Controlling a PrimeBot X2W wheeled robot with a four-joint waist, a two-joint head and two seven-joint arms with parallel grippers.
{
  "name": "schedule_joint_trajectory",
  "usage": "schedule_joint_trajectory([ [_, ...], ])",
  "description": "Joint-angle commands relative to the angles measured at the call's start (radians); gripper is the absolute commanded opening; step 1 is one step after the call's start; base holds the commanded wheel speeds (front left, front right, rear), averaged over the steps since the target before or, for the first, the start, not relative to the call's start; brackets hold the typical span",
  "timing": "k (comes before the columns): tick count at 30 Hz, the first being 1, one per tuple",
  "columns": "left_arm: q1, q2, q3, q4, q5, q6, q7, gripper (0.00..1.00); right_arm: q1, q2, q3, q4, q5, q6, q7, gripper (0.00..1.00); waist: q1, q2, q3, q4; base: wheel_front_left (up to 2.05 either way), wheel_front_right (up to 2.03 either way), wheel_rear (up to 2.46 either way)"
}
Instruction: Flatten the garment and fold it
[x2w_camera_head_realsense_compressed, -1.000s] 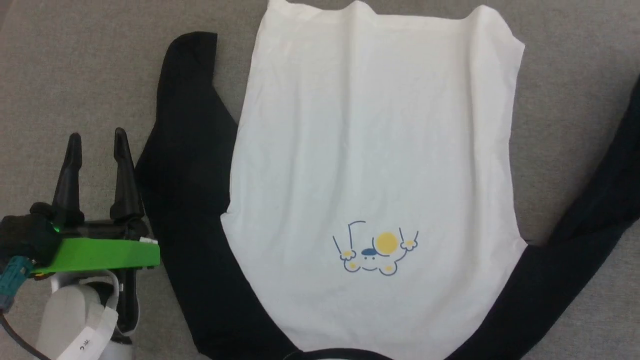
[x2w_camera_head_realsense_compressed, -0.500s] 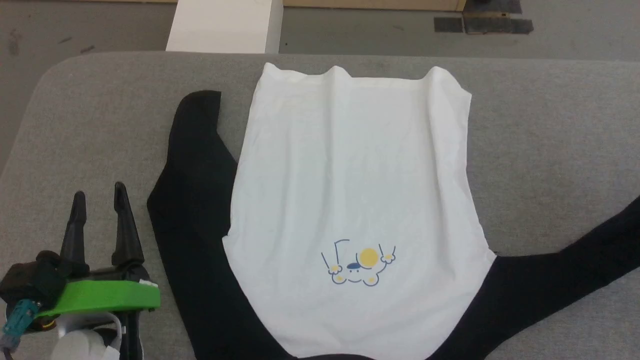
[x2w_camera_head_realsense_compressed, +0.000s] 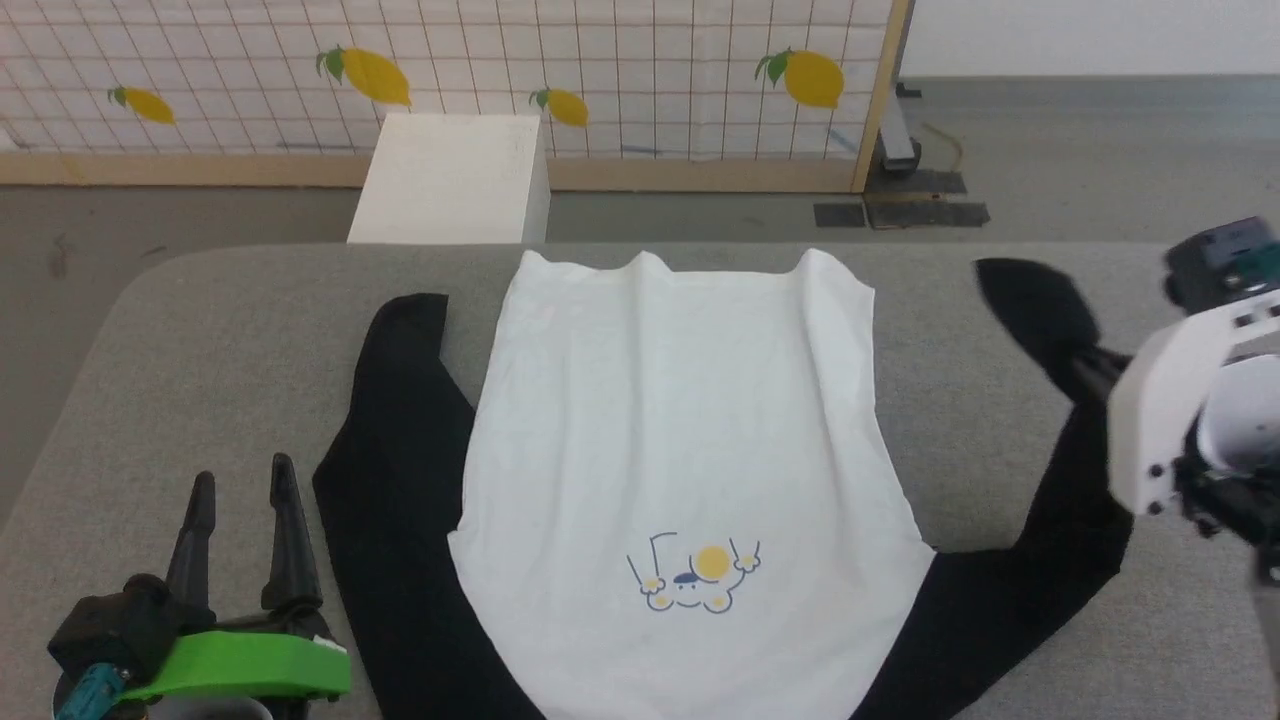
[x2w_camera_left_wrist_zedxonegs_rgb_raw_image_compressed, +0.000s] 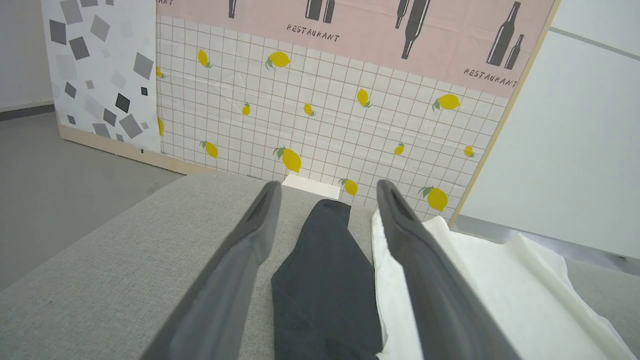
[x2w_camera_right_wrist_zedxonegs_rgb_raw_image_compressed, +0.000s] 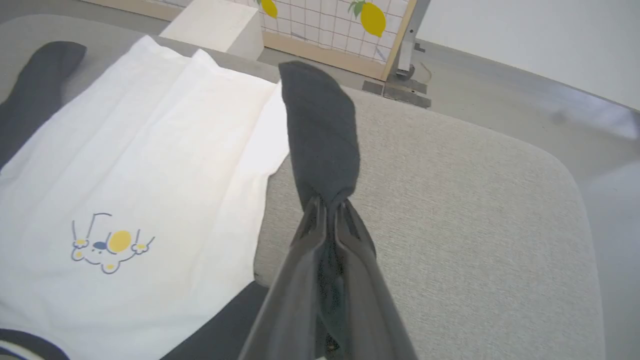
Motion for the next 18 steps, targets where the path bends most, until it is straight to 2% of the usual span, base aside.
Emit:
schedule_joint_trajectory([
  [1,0.012,-0.004,-0.006,-0.002,0.006,0.004,0.004,1.00,0.015,0.029,0.036,-0.023,0.017,-0.002,0.010,0.00,0.0001,0.0000,-0.038,0.006,0.00,0.00,0.00],
  [5,0.022,-0.003,-0.014,-0.010,0.005,0.005,0.010,1.00,0.037,0.089,0.157,-0.072,0.042,-0.002,0.019,0.00,0.0001,0.0000,-0.045,0.022,0.00,0.00,0.00],
  [9,0.027,0.000,-0.024,-0.016,0.004,0.004,0.017,1.00,0.032,0.139,0.280,-0.060,0.056,-0.002,-0.001,0.00,0.0001,0.0000,-0.038,0.036,0.00,0.00,0.00],
  [18,0.012,0.000,-0.042,-0.006,-0.008,0.002,0.019,1.00,-0.029,0.254,0.511,0.141,0.075,-0.002,-0.099,0.00,0.0001,0.0000,-0.005,0.071,0.00,0.00,0.00],
])
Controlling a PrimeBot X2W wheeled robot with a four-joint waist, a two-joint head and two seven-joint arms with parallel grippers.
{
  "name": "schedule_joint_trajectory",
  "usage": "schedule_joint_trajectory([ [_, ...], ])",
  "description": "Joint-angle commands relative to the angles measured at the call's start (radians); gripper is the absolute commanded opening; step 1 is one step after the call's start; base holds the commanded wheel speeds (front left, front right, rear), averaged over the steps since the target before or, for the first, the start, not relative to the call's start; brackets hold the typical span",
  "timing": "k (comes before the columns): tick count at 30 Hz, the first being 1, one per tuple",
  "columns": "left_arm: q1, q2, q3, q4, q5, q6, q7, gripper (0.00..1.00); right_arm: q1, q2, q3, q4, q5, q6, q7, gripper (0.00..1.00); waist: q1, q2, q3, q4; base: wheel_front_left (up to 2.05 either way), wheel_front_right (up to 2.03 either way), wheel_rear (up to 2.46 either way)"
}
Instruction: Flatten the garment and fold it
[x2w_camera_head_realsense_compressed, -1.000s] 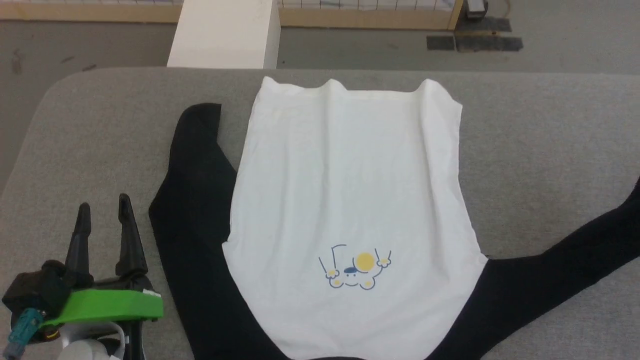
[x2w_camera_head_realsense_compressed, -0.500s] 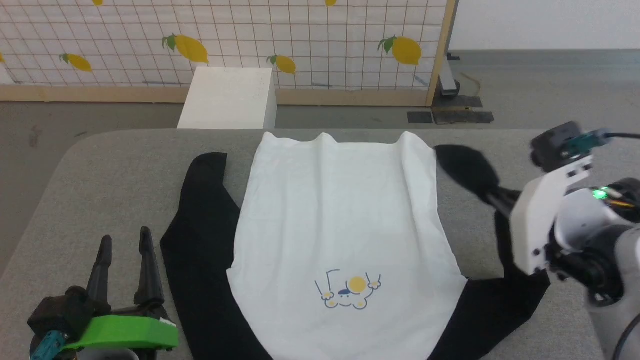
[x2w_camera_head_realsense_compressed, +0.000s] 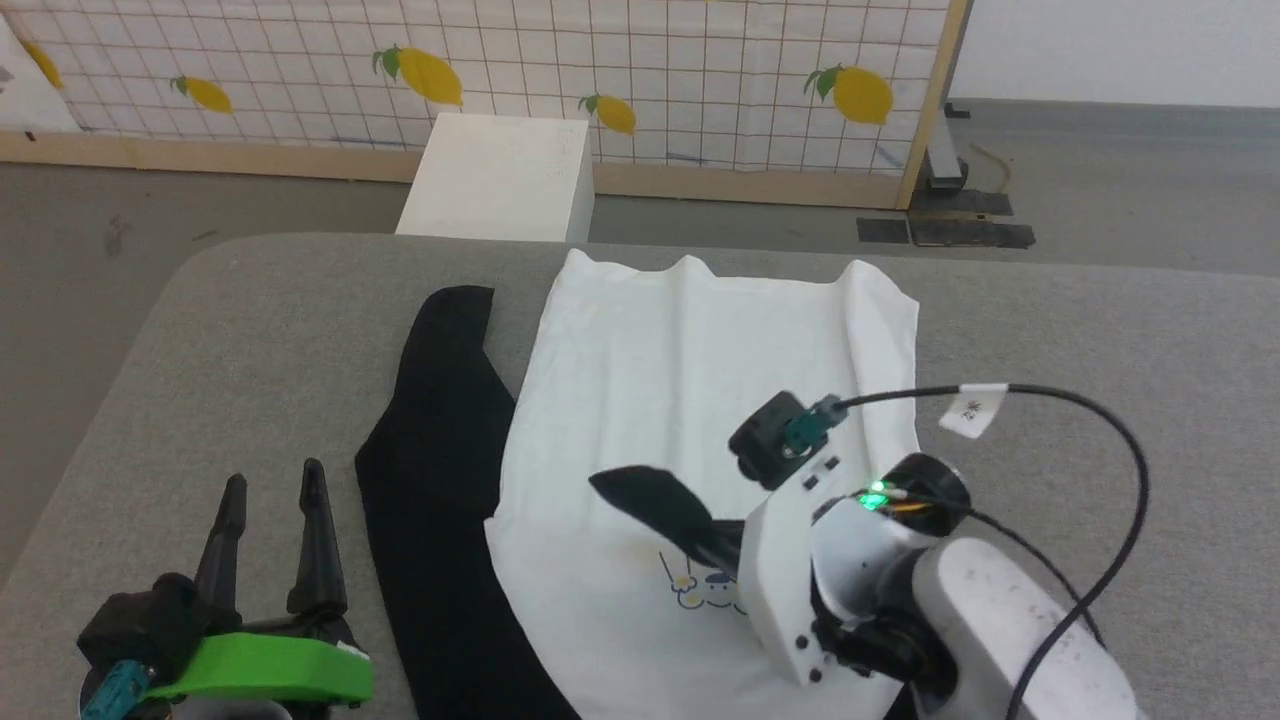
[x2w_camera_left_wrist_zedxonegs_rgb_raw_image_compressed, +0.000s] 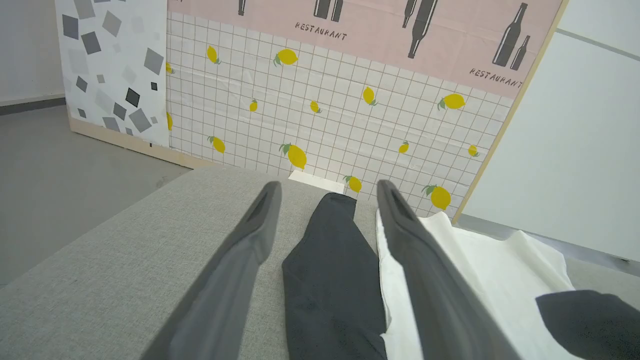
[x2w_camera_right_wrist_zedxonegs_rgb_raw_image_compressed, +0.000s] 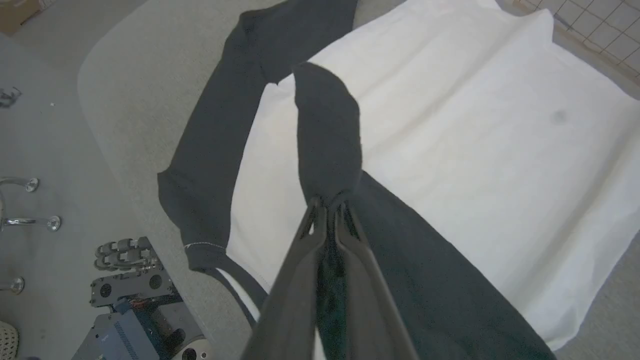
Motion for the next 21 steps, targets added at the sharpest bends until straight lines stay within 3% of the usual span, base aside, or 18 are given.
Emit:
schedule_joint_trajectory([
  [1,-0.006,0.001,-0.005,0.003,-0.003,0.000,0.001,1.00,-0.014,0.011,0.025,0.041,0.005,-0.001,-0.024,0.00,0.0001,0.0000,0.017,0.017,0.00,0.00,0.00],
  [11,-0.028,0.006,-0.011,0.027,-0.015,-0.003,-0.007,1.00,-0.021,0.034,0.185,0.254,0.046,-0.001,-0.076,0.00,0.0001,0.0000,0.052,0.038,0.00,0.00,0.00],
  [12,-0.029,0.006,-0.011,0.029,-0.016,-0.003,-0.007,1.00,-0.024,0.035,0.196,0.263,0.059,-0.001,-0.086,1.00,0.0001,0.0000,0.054,0.038,0.00,0.00,0.00],
  [17,-0.032,0.008,-0.011,0.038,-0.017,-0.001,-0.010,1.00,-0.071,0.031,0.206,0.249,0.114,-0.001,-0.173,1.00,0.0001,0.0000,0.053,0.028,0.00,0.00,0.00],
  [21,-0.031,0.011,-0.013,0.043,-0.017,0.001,-0.011,1.00,-0.106,0.022,0.124,0.210,0.159,-0.001,-0.263,1.00,0.0001,0.0000,0.039,0.013,0.00,0.00,0.00],
])
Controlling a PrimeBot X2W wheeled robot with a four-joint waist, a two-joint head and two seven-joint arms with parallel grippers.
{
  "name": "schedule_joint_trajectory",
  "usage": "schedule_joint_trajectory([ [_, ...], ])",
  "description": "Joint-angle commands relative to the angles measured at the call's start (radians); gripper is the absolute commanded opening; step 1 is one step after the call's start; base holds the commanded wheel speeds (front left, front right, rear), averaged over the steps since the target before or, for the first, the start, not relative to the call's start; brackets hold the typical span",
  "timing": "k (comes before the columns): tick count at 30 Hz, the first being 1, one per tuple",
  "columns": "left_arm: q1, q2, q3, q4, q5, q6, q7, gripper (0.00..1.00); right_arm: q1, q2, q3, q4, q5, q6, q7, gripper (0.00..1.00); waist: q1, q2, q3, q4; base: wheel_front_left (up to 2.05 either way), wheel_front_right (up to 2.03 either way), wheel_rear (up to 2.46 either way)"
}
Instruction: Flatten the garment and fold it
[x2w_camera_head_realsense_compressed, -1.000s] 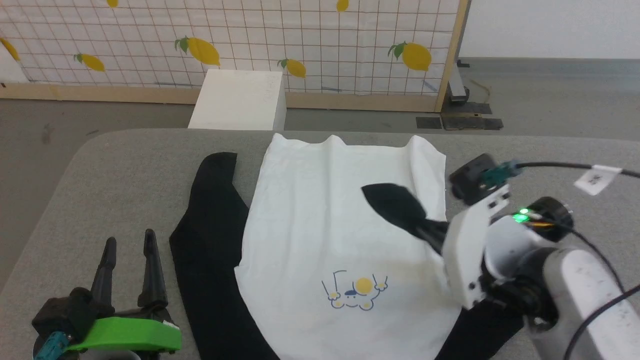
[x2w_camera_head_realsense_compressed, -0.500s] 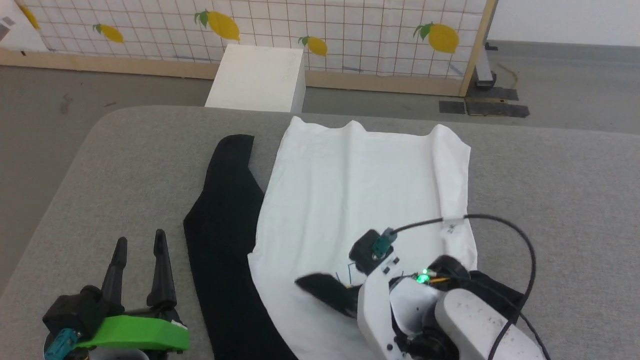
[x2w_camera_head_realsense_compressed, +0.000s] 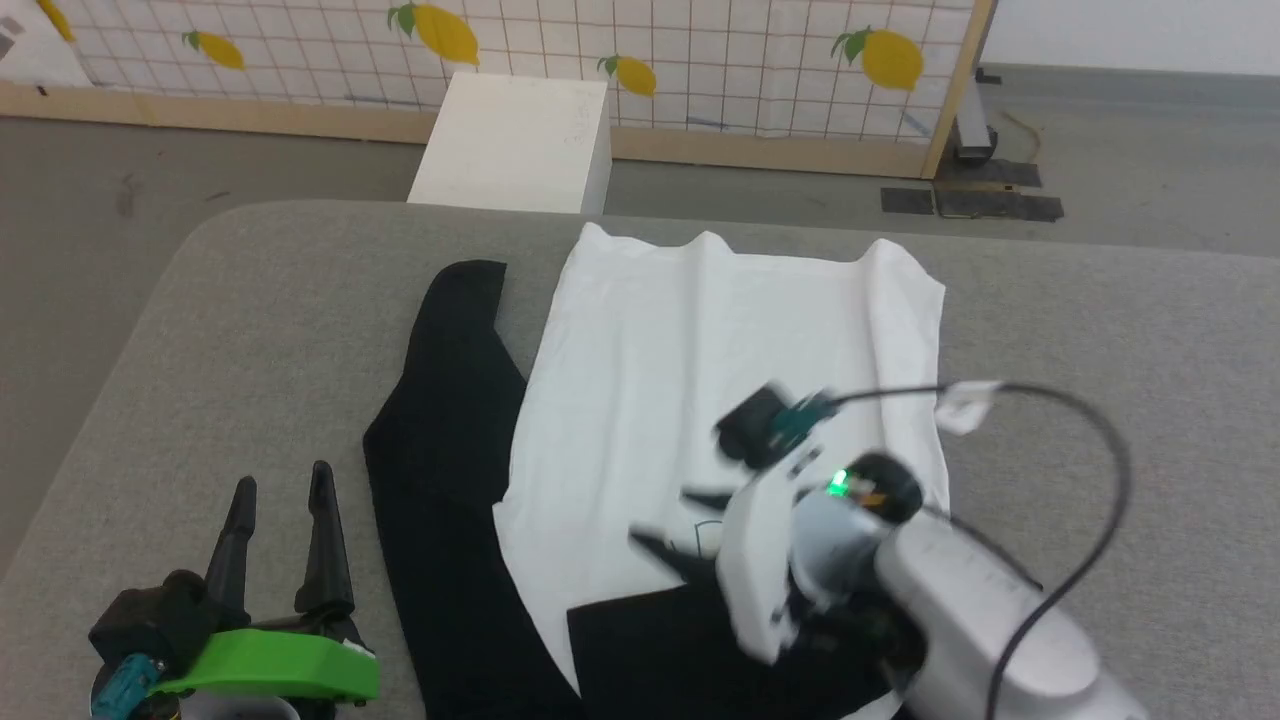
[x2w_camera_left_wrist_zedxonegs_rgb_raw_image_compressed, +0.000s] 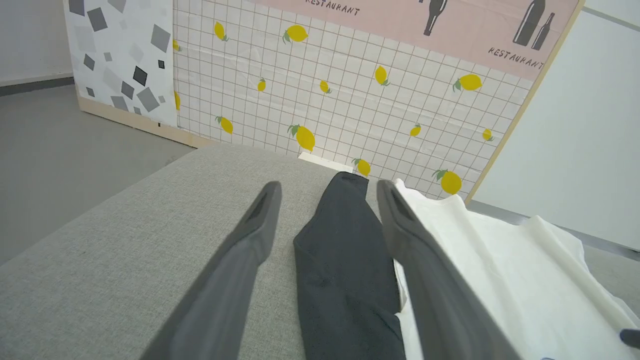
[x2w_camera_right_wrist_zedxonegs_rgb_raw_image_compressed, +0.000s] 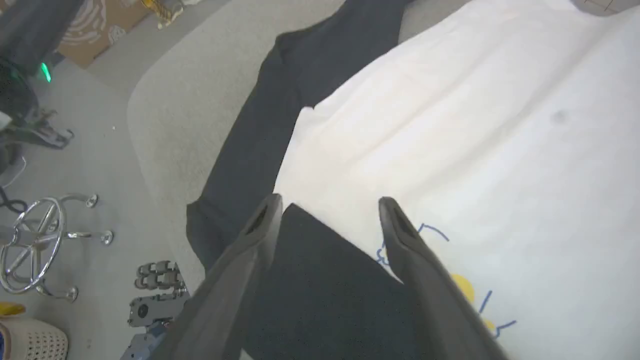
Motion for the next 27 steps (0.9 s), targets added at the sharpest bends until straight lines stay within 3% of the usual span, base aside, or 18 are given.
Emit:
schedule_joint_trajectory([
  [1,-0.014,0.008,-0.001,0.003,-0.005,0.001,-0.004,1.00,-0.017,-0.004,-0.049,-0.017,0.011,-0.001,-0.041,1.00,0.0001,0.0000,-0.010,-0.012,0.00,0.00,0.00],
  [10,-0.002,0.012,-0.006,0.004,-0.012,0.009,0.007,1.00,0.034,-0.021,-0.501,-0.107,-0.074,-0.001,-0.242,1.00,0.0001,0.0000,-0.032,-0.063,0.00,0.00,0.00],
  [16,-0.004,0.016,-0.011,0.005,-0.017,0.012,0.010,1.00,0.169,-0.003,-0.782,-0.202,-0.197,-0.001,-0.278,1.00,0.0001,0.0000,-0.020,-0.086,0.00,0.00,0.00],
  [23,-0.090,0.043,-0.010,0.043,-0.040,0.011,0.063,1.00,0.275,0.054,-0.939,-0.315,-0.248,-0.001,-0.235,1.00,0.0001,0.0000,0.033,-0.113,0.00,0.00,0.00],
  [27,-0.245,0.103,-0.021,0.102,-0.080,-0.006,0.146,1.00,0.288,0.069,-0.956,-0.375,-0.260,-0.001,-0.204,1.00,0.0001,0.0000,0.105,-0.123,0.00,0.00,0.00],
])
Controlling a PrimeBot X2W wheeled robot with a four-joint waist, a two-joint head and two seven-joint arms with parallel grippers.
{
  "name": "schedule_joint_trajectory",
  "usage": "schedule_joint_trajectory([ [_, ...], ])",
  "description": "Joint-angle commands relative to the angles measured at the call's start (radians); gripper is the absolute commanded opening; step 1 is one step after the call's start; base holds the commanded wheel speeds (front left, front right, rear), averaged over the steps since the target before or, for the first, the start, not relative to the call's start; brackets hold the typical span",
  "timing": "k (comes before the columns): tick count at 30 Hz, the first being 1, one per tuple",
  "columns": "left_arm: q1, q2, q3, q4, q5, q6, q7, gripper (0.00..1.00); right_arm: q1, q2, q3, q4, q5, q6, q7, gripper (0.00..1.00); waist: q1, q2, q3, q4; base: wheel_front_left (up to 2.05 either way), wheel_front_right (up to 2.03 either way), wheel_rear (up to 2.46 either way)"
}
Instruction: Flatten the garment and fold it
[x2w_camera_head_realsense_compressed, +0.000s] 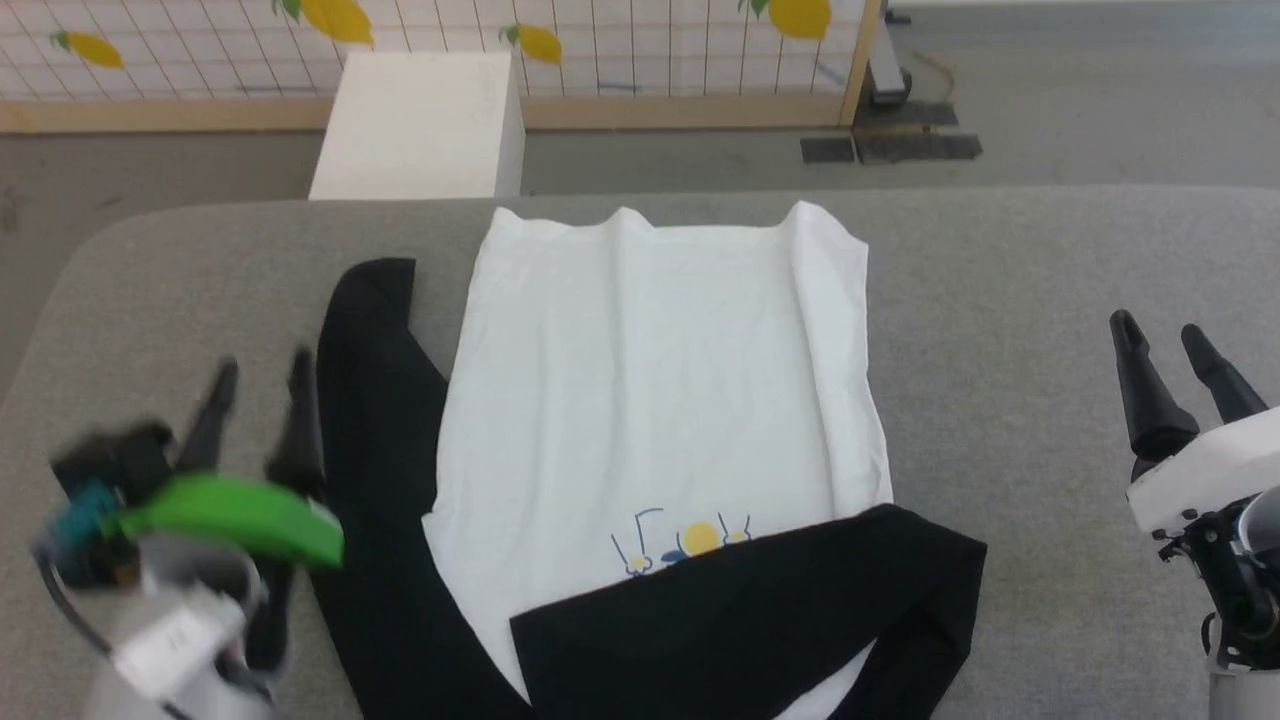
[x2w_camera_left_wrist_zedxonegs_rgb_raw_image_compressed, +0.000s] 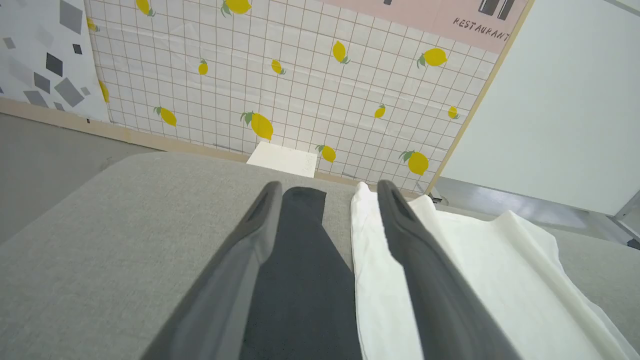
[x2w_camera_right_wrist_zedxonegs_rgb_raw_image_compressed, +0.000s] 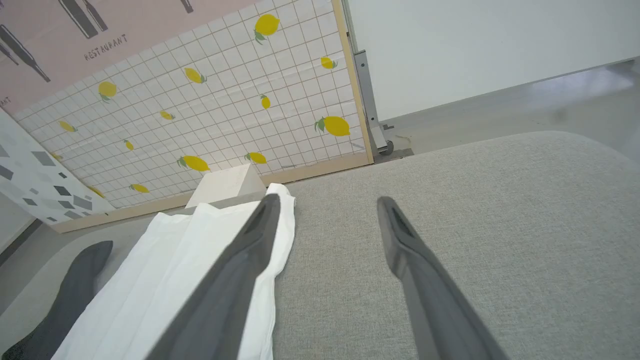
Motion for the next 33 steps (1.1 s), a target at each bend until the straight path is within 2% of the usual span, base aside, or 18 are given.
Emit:
schedule_joint_trajectory([
  [1,-0.083,0.037,-0.001,0.021,-0.010,-0.008,0.024,1.00,0.006,0.008,-0.001,-0.020,-0.006,-0.001,0.008,1.00,0.0000,0.0000,0.077,-0.016,0.00,0.00,0.00],
  [4,-0.231,0.098,-0.011,0.091,-0.029,-0.013,0.112,1.00,-0.005,0.012,-0.003,-0.059,-0.010,-0.001,0.028,1.00,0.0000,0.0000,0.144,-0.023,0.00,0.00,0.00],
  [7,-0.392,0.158,-0.036,0.191,-0.054,-0.018,0.254,1.00,-0.027,0.015,-0.009,-0.103,-0.018,-0.001,0.039,1.00,0.0000,0.0000,0.213,-0.034,0.00,0.00,0.00],
  [11,-0.582,0.234,-0.090,0.285,-0.088,-0.022,0.497,1.00,-0.059,0.020,-0.006,-0.154,-0.019,-0.001,0.050,1.00,0.0000,0.0000,0.299,-0.055,0.00,0.00,0.00],
  [14,-0.701,0.265,-0.121,0.324,-0.126,-0.023,0.676,1.00,-0.074,0.023,-0.002,-0.183,-0.018,-0.001,0.056,1.00,0.0000,0.0000,0.355,-0.065,0.00,0.00,0.00],
  [20,-0.815,0.294,-0.175,0.367,-0.154,-0.021,0.927,1.00,-0.086,0.025,0.009,-0.202,-0.006,-0.001,0.061,1.00,0.0000,0.0000,0.427,-0.083,0.00,0.00,0.00],
  [24,-0.839,0.318,-0.214,0.368,-0.146,-0.022,1.014,1.00,-0.094,0.025,0.009,-0.197,0.004,-0.001,0.050,1.00,0.0000,0.0000,0.461,-0.086,0.00,0.00,0.00],
  [30,-0.832,0.400,-0.266,0.379,-0.065,-0.016,1.041,1.00,-0.102,0.025,0.023,-0.197,0.012,-0.001,0.041,1.00,0.0000,0.0000,0.500,-0.092,0.00,0.00,0.00],
  [33,-0.816,0.387,-0.254,0.402,-0.090,0.004,1.068,1.00,-0.104,0.025,0.027,-0.200,0.012,-0.001,0.039,1.00,0.0000,0.0000,0.510,-0.090,0.00,0.00,0.00],
])
